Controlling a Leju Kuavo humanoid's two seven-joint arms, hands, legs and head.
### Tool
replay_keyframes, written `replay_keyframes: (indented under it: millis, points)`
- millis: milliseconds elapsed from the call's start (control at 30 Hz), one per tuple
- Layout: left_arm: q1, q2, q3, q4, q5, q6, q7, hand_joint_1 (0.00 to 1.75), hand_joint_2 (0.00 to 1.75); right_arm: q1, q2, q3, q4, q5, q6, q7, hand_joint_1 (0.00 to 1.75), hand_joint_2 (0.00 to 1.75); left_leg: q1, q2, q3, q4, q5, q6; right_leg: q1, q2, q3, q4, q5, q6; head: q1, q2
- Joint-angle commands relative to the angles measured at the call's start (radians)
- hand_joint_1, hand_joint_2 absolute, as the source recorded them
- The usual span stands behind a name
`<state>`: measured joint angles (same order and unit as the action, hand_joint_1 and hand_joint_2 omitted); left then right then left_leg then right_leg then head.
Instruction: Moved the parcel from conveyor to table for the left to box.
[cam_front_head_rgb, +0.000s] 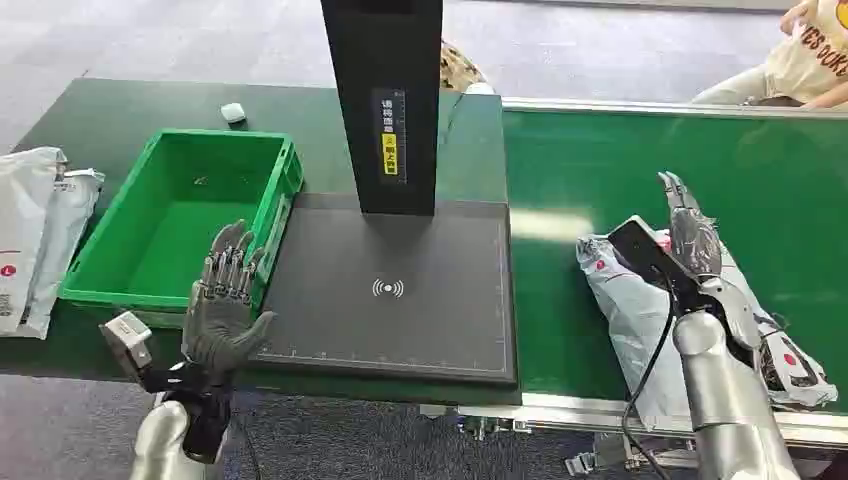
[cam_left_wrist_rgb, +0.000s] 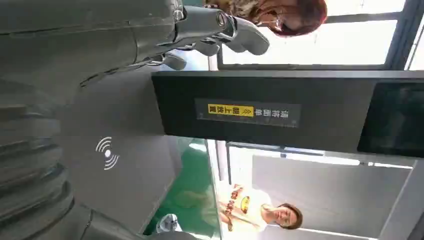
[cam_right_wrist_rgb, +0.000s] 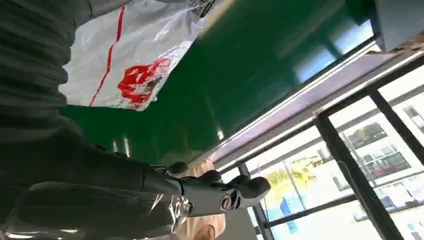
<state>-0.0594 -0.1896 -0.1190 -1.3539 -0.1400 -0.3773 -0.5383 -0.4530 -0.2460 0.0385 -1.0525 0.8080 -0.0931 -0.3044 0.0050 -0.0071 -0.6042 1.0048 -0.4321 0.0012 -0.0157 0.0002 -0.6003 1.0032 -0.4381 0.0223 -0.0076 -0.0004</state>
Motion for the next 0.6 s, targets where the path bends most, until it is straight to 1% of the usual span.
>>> replay_keyframes:
  millis: [33, 67, 100, 133, 167, 200, 233, 333, 500, 567, 600]
  points:
    - [0.004, 0.021, 0.016, -0.035, 0.002, -0.009, 0.034, 0.0, 1.75, -0.098, -0.067, 0.026, 0.25, 0.025, 0.036, 0.2, 0.0, 1.75, 0.0, 0.001, 0.002, 0.0, -0.001, 0.0, 0.001, 0.001, 0.003, -0.001, 0.0, -0.001, 0.0, 0.0]
    - [0.005, 0.024, 0.016, -0.031, 0.002, -0.01, 0.037, 0.0, 1.75, -0.109, -0.075, 0.038, 0.308, 0.04, 0.07, 0.223, 0.0, 1.75, 0.0, 0.001, 0.002, -0.001, -0.001, 0.0, 0.0, 0.001, 0.002, -0.001, 0.0, -0.001, 0.0, 0.0]
    - [-0.001, 0.027, 0.013, -0.019, 0.002, -0.01, 0.039, 0.0, 1.75, -0.136, -0.08, 0.041, 0.414, 0.017, 0.173, 0.259, 0.0, 1.75, 0.0, 0.002, 0.005, -0.001, -0.001, 0.0, 0.0, 0.002, 0.004, -0.002, 0.0, -0.001, 0.0, 0.0]
    - [-0.016, 0.028, 0.013, 0.006, 0.001, -0.01, 0.04, 0.0, 1.75, -0.147, -0.094, 0.069, 0.498, 0.005, 0.237, 0.242, 0.0, 1.75, 0.001, 0.001, 0.004, -0.001, -0.001, 0.0, 0.001, 0.001, 0.004, -0.002, 0.0, -0.001, 0.0, 0.0]
    - [-0.027, 0.026, 0.013, 0.023, 0.002, -0.011, 0.04, 0.0, 1.75, -0.149, -0.102, 0.087, 0.542, 0.003, 0.265, 0.245, 0.0, 1.75, 0.001, 0.001, 0.005, -0.002, -0.001, 0.0, 0.001, 0.001, 0.006, -0.003, 0.0, -0.001, 0.0, 0.0]
    - [-0.039, 0.027, 0.01, 0.04, 0.003, -0.014, 0.04, 0.0, 1.75, -0.151, -0.12, 0.139, 0.579, 0.028, 0.319, 0.244, 0.0, 1.75, 0.001, 0.0, 0.005, -0.002, 0.0, 0.0, 0.001, 0.0, 0.006, -0.003, 0.0, -0.001, 0.0, 0.0]
    - [-0.039, 0.024, 0.012, 0.045, 0.005, -0.007, 0.04, 0.0, 1.75, -0.145, -0.158, 0.222, 0.603, 0.118, 0.343, 0.331, 0.0, 1.75, 0.001, -0.001, 0.006, -0.003, 0.0, 0.0, 0.002, -0.002, 0.008, -0.005, 0.0, -0.001, 0.0, 0.0]
    - [-0.027, 0.024, 0.013, 0.03, 0.006, -0.003, 0.04, 0.0, 1.75, -0.152, -0.169, 0.235, 0.611, 0.12, 0.325, 0.325, 0.0, 1.75, 0.0, -0.002, 0.005, -0.002, 0.0, 0.0, 0.001, -0.003, 0.006, -0.003, -0.001, -0.001, 0.0, 0.0]
    - [-0.001, 0.025, 0.012, 0.009, 0.006, 0.007, 0.042, 0.0, 1.75, -0.137, -0.165, 0.248, 0.575, 0.117, 0.318, 0.336, 0.0, 1.75, 0.001, 0.0, 0.003, -0.001, -0.001, 0.0, 0.001, -0.001, 0.004, -0.002, 0.0, -0.001, 0.0, 0.0]
    - [0.005, 0.026, 0.008, 0.014, 0.005, 0.013, 0.04, 0.0, 1.75, -0.125, -0.172, 0.251, 0.557, 0.105, 0.322, 0.342, 0.0, 1.75, 0.0, -0.002, 0.005, -0.002, -0.001, 0.0, 0.001, -0.002, 0.006, -0.003, -0.001, -0.001, 0.0, 0.0]
    - [0.002, 0.025, 0.008, 0.015, 0.005, 0.013, 0.04, 0.0, 1.75, -0.123, -0.175, 0.251, 0.556, 0.104, 0.322, 0.342, 0.0, 1.75, 0.0, -0.001, 0.01, -0.005, -0.001, -0.001, 0.001, -0.002, 0.011, -0.006, -0.001, -0.002, 0.0, 0.0]
